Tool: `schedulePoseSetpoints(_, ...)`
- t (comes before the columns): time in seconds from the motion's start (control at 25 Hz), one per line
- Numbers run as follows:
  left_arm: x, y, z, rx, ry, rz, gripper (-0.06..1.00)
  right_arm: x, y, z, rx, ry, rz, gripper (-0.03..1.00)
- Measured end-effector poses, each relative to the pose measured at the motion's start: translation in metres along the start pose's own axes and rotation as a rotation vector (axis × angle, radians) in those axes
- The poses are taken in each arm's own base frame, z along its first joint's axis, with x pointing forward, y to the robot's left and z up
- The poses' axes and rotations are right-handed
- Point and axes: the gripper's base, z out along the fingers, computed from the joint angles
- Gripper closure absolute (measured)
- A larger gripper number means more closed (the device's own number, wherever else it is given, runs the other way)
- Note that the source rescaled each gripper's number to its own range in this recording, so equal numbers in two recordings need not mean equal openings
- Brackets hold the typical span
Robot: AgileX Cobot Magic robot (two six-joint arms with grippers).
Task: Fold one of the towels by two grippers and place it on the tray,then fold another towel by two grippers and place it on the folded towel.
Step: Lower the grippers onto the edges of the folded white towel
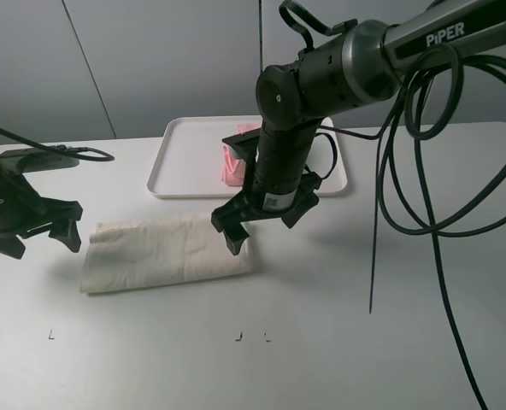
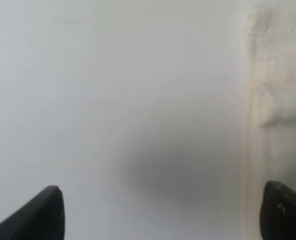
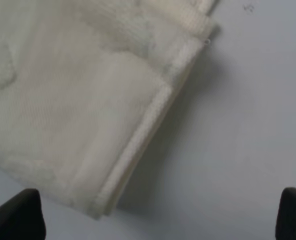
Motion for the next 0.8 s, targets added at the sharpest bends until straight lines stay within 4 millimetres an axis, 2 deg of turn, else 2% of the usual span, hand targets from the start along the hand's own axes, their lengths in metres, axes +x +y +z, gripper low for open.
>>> schedulePoseSetpoints(0.24,0.002,0.000,0.019,-0.009,0.063,-0.004,-0.06,0.000,-0.001,0.000,0.002,-0.001,-0.004,-0.03)
schedulePoseSetpoints(0.36,0.002,0.000,0.019,-0.003,0.060,-0.014,-0.06,0.000,-0.001,0.000,0.002,-0.001,-0.006,-0.03)
schedulePoseSetpoints(0.68,0.002,-0.007,0.019,0.066,0.059,-0.031,-0.06,-0.005,-0.002,0.020,0.006,0.083,-0.029,-0.03)
schedulePoseSetpoints(0.8,0.002,-0.008,0.019,0.078,0.058,-0.032,-0.06,-0.007,-0.002,0.021,0.005,0.079,-0.034,-0.03)
